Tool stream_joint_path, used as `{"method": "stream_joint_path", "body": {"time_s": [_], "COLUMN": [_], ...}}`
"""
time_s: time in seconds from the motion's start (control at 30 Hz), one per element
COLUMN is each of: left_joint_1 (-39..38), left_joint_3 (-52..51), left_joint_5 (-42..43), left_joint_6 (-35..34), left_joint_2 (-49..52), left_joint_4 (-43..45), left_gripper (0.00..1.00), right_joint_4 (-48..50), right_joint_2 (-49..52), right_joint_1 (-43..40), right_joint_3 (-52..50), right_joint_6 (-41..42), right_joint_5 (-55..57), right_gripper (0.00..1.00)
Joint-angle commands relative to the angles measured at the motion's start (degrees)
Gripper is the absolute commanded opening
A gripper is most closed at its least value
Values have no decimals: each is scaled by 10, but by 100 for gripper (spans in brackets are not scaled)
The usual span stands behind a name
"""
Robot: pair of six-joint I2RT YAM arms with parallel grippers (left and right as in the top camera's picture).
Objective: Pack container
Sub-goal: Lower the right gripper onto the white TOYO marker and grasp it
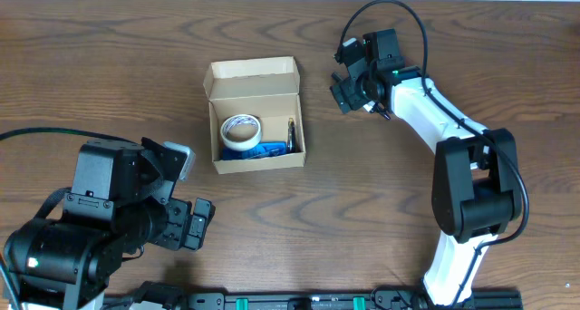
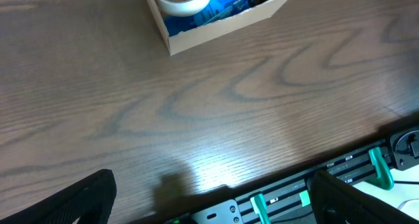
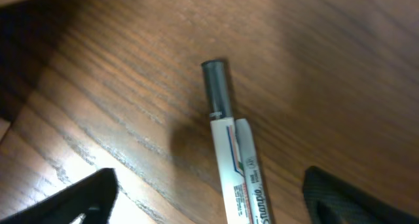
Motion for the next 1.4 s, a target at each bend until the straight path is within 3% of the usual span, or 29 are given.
{"method": "stream_joint_path", "body": {"time_s": [0.0,0.97,1.07,1.3,1.37], "left_joint_1": [1,1,1,1,1], "left_joint_3": [9,9,9,9,9], "left_joint_5": [3,3,3,3,3], "left_joint_6": [10,10,10,10,10], "left_joint_2": [-1,-1,-1,-1,-1], "left_joint_4": [-2,-2,-2,-2,-2], "left_gripper": [95,95,95,95,95], "right_joint_4": [-4,-6,-5,0,0], "right_joint_2": [13,55,55,55,55], "right_joint_1": [-5,-4,-4,-4,-4], "right_joint_3": [-4,-4,-4,-4,-4], "right_joint_6": [8,8,8,5,3], "right_joint_5": [-25,-70,-70,-56,-51], "right_gripper": [99,94,86,57,53]}}
